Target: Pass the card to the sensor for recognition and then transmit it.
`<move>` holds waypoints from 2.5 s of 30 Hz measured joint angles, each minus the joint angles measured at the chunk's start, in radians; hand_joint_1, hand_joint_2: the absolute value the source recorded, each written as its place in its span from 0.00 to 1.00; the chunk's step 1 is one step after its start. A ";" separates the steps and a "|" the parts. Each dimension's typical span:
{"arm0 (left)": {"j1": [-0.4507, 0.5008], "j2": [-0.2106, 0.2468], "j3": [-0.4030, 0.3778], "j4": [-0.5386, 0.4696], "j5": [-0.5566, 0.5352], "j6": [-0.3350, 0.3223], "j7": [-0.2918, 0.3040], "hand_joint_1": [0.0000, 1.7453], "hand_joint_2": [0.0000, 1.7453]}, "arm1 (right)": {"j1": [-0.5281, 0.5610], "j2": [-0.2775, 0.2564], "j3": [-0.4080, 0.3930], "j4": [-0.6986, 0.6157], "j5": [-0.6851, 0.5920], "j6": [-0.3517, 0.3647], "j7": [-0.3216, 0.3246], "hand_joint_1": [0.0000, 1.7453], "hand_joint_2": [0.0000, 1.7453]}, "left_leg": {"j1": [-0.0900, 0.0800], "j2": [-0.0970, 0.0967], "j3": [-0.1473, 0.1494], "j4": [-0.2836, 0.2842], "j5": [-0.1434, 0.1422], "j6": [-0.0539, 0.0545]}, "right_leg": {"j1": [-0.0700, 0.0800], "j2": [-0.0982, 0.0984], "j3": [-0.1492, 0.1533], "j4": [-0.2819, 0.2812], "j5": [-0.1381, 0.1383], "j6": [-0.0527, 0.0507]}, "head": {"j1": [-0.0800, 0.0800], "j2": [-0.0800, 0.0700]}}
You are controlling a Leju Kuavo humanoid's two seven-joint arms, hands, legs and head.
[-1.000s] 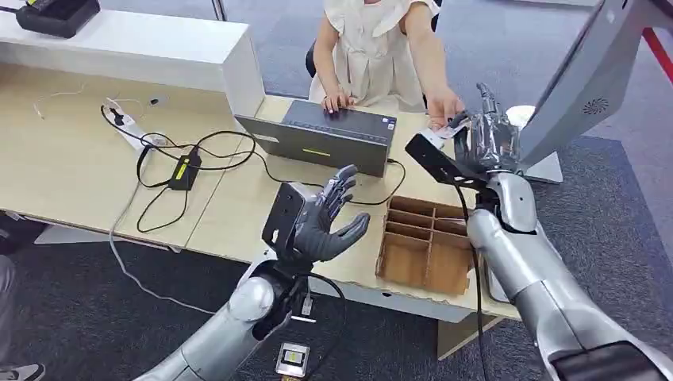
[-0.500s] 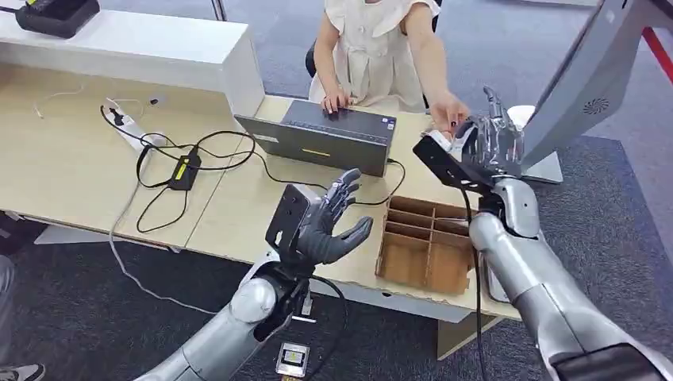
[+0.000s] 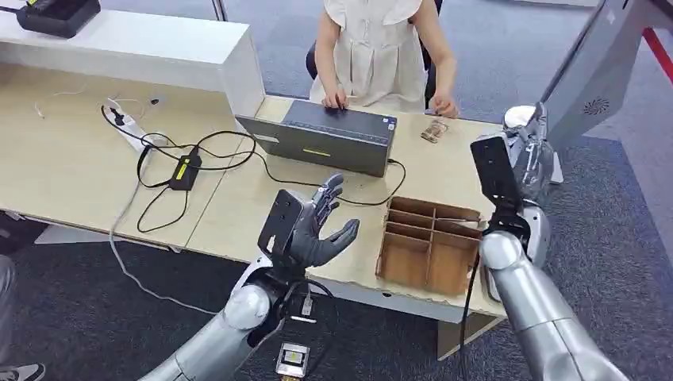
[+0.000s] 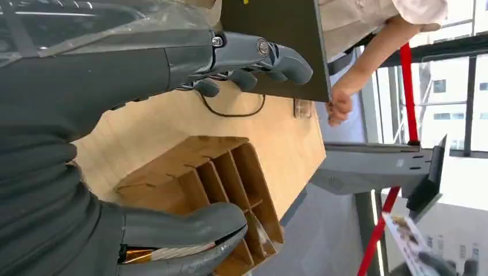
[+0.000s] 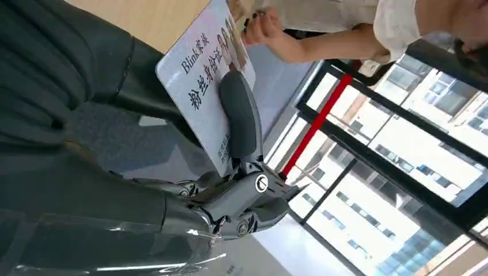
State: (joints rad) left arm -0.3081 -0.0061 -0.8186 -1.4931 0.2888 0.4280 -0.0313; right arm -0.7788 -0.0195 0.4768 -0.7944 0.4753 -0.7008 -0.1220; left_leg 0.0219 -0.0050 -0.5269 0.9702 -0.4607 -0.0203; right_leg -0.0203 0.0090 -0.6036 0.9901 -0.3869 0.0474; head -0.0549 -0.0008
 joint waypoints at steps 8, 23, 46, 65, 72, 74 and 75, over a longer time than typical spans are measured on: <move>0.027 0.020 0.020 -0.026 -0.021 -0.025 0.016 0.00 1.00 | 0.181 -0.093 -0.115 -0.247 0.017 -0.001 0.090 1.00 1.00 | 0.000 0.001 0.001 0.000 -0.001 0.000 | 0.000 0.001 0.000 -0.001 0.000 0.000 | 0.000 0.000; 0.045 0.025 0.043 -0.041 -0.028 -0.049 0.007 0.00 1.00 | 0.346 -0.185 -0.161 -0.422 0.250 0.146 0.272 1.00 1.00 | 0.000 0.001 0.000 0.000 -0.001 0.000 | 0.000 0.001 0.000 0.000 0.000 0.000 | 0.000 0.000; 0.052 0.017 0.060 -0.047 -0.039 -0.079 0.003 0.00 1.00 | 0.361 -0.209 -0.117 -0.335 0.402 0.357 0.442 1.00 1.00 | 0.000 0.001 0.000 0.000 0.000 0.000 | 0.000 0.000 0.000 0.000 0.000 0.000 | 0.000 0.000; 0.064 0.017 0.071 -0.054 -0.029 -0.058 0.010 0.00 1.00 | 0.392 -0.292 -0.128 -0.287 0.353 0.351 0.479 1.00 1.00 | 0.000 0.001 0.000 0.000 -0.001 0.000 | 0.000 0.000 0.000 0.000 0.000 0.000 | 0.000 0.000; 0.064 0.017 0.071 -0.055 -0.027 -0.057 0.010 0.00 1.00 | 0.406 -0.296 -0.128 -0.280 0.351 0.351 0.477 1.00 1.00 | 0.000 0.001 0.000 0.000 -0.001 0.000 | 0.000 0.000 0.000 0.000 0.000 0.000 | 0.000 0.000; 0.064 0.017 0.070 -0.055 -0.026 -0.057 0.010 0.00 1.00 | 0.408 -0.295 -0.127 -0.276 0.346 0.353 0.474 1.00 1.00 | 0.000 0.001 0.000 0.000 -0.001 0.000 | 0.000 0.000 0.000 0.000 0.000 0.000 | 0.000 0.000; 0.064 0.016 0.070 -0.055 -0.025 -0.057 0.010 0.00 1.00 | 0.409 -0.293 -0.126 -0.275 0.344 0.356 0.471 1.00 1.00 | 0.000 0.001 0.000 0.000 -0.001 0.000 | 0.000 0.000 0.000 0.000 0.000 0.000 | 0.000 0.000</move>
State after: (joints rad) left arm -0.2442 0.0103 -0.7488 -1.5476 0.2636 0.3708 -0.0210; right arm -0.3698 -0.3128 0.3506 -1.0693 0.8190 -0.3453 0.3494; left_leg 0.0219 -0.0042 -0.5273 0.9698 -0.4612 -0.0206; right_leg -0.0205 0.0094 -0.6033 0.9898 -0.3869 0.0473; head -0.0549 -0.0008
